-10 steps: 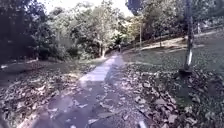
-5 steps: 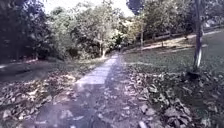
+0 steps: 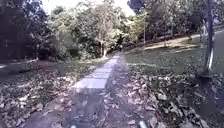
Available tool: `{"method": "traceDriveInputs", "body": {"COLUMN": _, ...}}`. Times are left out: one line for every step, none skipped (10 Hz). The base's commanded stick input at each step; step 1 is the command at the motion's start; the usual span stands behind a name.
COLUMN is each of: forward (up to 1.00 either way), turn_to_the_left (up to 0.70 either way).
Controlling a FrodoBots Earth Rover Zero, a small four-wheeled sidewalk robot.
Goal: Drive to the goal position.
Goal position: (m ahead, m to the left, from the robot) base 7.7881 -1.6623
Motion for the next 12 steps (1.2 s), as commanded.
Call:
{"method": "traceDriveInputs", "body": {"forward": 0.5, "turn_to_the_left": -0.09}}
{"method": "traceDriveInputs", "body": {"forward": 0.5, "turn_to_the_left": -0.01}}
{"method": "traceDriveInputs", "body": {"forward": 0.5, "turn_to_the_left": 0.0}}
{"method": "traceDriveInputs", "body": {"forward": 0.5, "turn_to_the_left": 0.0}}
{"method": "traceDriveInputs", "body": {"forward": 0.5, "turn_to_the_left": 0.0}}
{"method": "traceDriveInputs", "body": {"forward": 0.5, "turn_to_the_left": 0.0}}
{"method": "traceDriveInputs", "body": {"forward": 0.5, "turn_to_the_left": 0.0}}
{"method": "traceDriveInputs", "body": {"forward": 0.5, "turn_to_the_left": 0.0}}
{"method": "traceDriveInputs", "body": {"forward": 0.5, "turn_to_the_left": 0.0}}
{"method": "traceDriveInputs", "body": {"forward": 0.5, "turn_to_the_left": 0.0}}
{"method": "traceDriveInputs", "body": {"forward": 0.5, "turn_to_the_left": 0.0}}
{"method": "traceDriveInputs", "body": {"forward": 0.5, "turn_to_the_left": 0.0}}
